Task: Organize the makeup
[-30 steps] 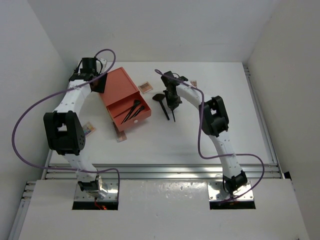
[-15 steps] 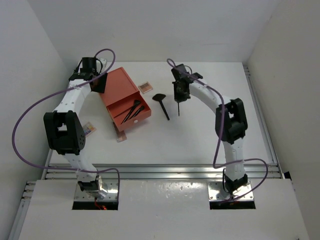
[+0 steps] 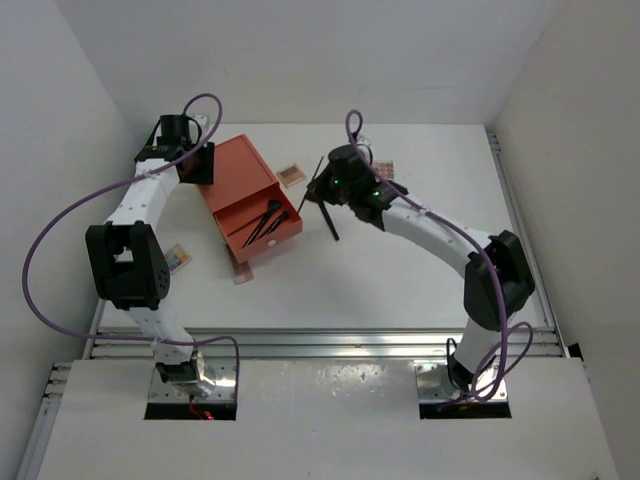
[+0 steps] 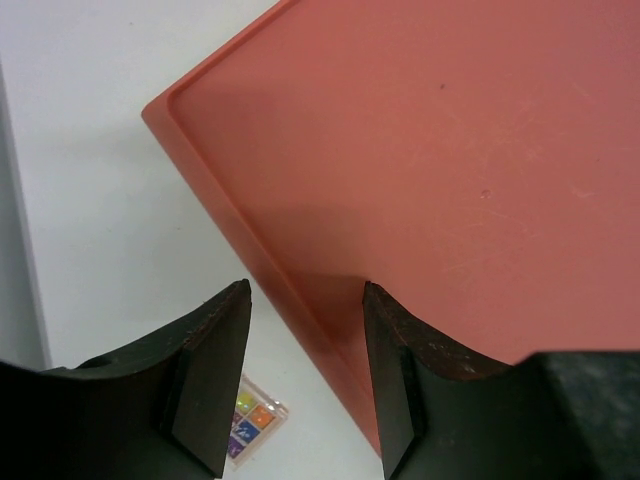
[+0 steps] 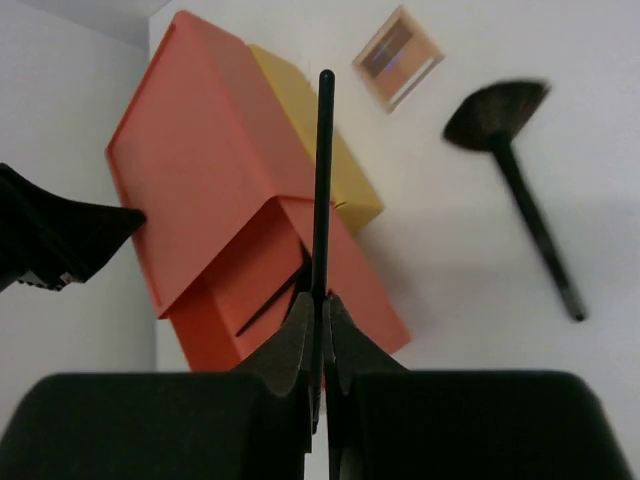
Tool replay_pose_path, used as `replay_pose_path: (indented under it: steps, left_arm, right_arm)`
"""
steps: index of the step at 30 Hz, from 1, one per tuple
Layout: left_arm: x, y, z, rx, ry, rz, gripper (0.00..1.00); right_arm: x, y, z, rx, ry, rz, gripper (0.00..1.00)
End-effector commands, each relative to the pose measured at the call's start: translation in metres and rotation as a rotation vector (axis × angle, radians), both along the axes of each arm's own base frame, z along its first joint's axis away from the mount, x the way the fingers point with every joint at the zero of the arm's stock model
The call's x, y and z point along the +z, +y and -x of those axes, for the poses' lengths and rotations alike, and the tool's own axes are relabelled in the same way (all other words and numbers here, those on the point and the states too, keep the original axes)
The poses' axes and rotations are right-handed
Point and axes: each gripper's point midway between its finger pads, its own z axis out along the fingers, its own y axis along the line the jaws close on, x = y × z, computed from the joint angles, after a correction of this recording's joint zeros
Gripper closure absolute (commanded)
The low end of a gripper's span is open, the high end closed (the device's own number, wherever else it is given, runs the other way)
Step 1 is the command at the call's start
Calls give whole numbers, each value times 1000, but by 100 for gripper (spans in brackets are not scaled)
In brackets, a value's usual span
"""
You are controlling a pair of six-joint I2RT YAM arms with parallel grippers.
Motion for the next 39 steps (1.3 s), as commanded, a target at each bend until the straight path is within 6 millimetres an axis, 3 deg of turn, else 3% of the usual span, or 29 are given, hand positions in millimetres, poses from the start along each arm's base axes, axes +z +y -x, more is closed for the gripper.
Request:
replay_pose_path:
  steps: [1,2,3,6,8,9,12,17,20,21,22,24,25,27,28,30,33,34,37,39]
  left_arm:
    - [2,-7,-4,17,-31,81,46]
    - [-1,-10,-4,18,-32,99,46]
    - [-1,-10,-2,24,-31,106,46]
    - [-3,-12,-3,18,-38,112,46]
    - [3,-12,-5,17,-57,111,46]
    - [-1,-12,-3,17,-48,112,46]
    - [-1,-14,-3,11,-48,118,46]
    - [1,-15,-2,3,-55,124,46]
    - [5,-15,-2,3,-64,124,46]
    - [3,-15,-2,3,-64,124,46]
    - [2,-15,-2,3,-64,124,46]
    - [7,-15,-1,2,-73,123,46]
    - [7,-15,-1,-4,-73,116,46]
    - [7,-13,-1,3,-73,110,46]
    - [7,-13,-1,3,-73,110,46]
    - [7,-13,-1,-4,-73,103,46]
    - [7,-13,-1,-4,-73,103,46]
    - [7,-13,-1,-4,-73,103,46]
    - [7,-11,-1,3,-73,97,46]
    - [7,-11,-1,3,-73,97,46]
  right_arm:
    - [32,54,2,-114,-78,-289,99]
    - [38,61,4,-115,-71,-285,99]
    - [39,83,6,-103,-75,-293,99]
    - [15,98,6,-152,-24,-279,99]
    - [13,114,9,-167,14,-338,99]
    - [-1,118,15,-167,52,-315,99]
    - [-21,124,25,-178,105,-275,99]
    - [-31,123,27,-182,86,-194,99]
    - [-45,134,27,-151,120,-178,85]
    - [-47,140,31,-113,137,-184,76]
    - [-43,145,30,-97,132,-199,59]
    - [-47,154,31,-44,138,-182,50]
    - [-27,163,31,-7,119,-202,47]
    - [-14,166,31,76,52,-135,44]
    - [7,169,30,122,-17,-106,42]
    - [25,166,30,156,-73,-72,42]
    - [66,148,30,255,-216,48,41]
    - [70,143,29,315,-269,135,38]
    - [58,110,24,404,-218,268,35]
    - [16,63,12,398,-52,365,34]
